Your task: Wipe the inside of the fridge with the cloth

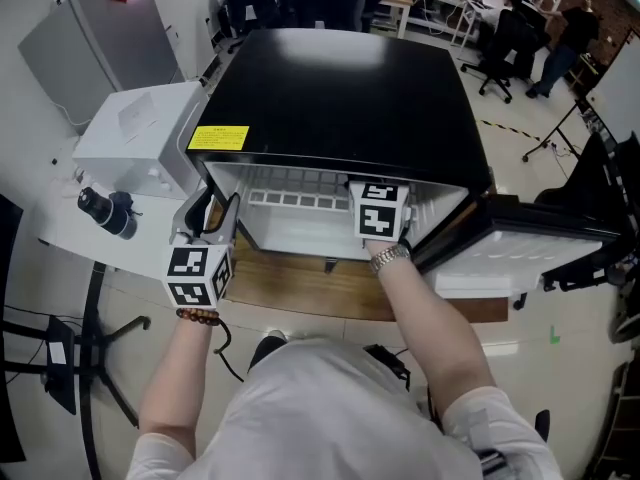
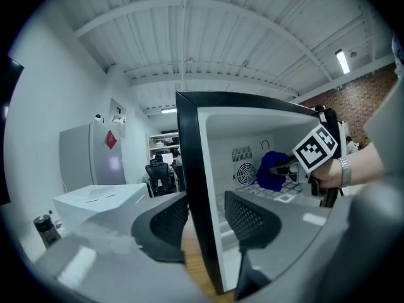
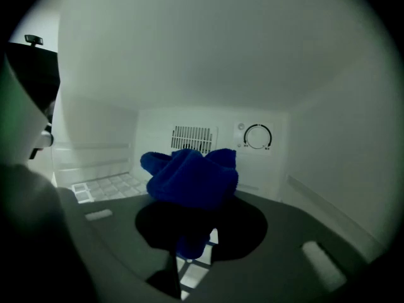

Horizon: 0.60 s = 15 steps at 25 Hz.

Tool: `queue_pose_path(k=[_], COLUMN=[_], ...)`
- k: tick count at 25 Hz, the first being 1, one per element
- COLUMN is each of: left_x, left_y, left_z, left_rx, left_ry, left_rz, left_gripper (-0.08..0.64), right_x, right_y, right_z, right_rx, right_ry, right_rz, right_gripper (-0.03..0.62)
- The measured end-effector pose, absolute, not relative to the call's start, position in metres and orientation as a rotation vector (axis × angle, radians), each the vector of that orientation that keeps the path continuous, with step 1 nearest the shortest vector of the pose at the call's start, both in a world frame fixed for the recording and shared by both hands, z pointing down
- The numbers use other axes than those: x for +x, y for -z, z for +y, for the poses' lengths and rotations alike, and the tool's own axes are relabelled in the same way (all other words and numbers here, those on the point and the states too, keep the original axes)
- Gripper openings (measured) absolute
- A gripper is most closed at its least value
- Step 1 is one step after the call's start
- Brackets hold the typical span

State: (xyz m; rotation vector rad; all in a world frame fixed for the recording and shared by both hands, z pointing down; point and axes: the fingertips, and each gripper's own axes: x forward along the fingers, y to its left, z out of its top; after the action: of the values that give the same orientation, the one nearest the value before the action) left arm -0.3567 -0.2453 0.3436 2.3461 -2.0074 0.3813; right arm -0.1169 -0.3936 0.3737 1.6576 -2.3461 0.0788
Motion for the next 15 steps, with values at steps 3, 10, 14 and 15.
queue_pose_path(k=[3, 10, 14, 15], left_x=[-0.357, -0.357, -0.357, -0.357], left_y=[-0.344, -0.345, -0.344, -0.344], left_z=[-0.244, -0.242, -0.241, -0.241], left_rx=[2.339, 2.355, 2.380, 2.385], left_ry=[-0.382, -0.413, -0.404, -0.401], left_rz=[-2.014, -1.999, -1.982, -1.978], left_gripper=[0.179, 0.178, 0.178, 0.178], right_x=[-0.104, -0.085, -0.073, -0.069], right_y=[-0.374, -0.369, -0.367, -0.366], right_z=[-0.391, -0.389, -0.388, -0.388], right_rx=[1.688, 1.793, 1.852, 1.865], right_ry=[-0.083, -0.069, -0.058, -0.059], right_rz=[-2.328, -2.268, -2.222, -2.212], right_gripper=[0.086, 0.086, 0.086, 0.086])
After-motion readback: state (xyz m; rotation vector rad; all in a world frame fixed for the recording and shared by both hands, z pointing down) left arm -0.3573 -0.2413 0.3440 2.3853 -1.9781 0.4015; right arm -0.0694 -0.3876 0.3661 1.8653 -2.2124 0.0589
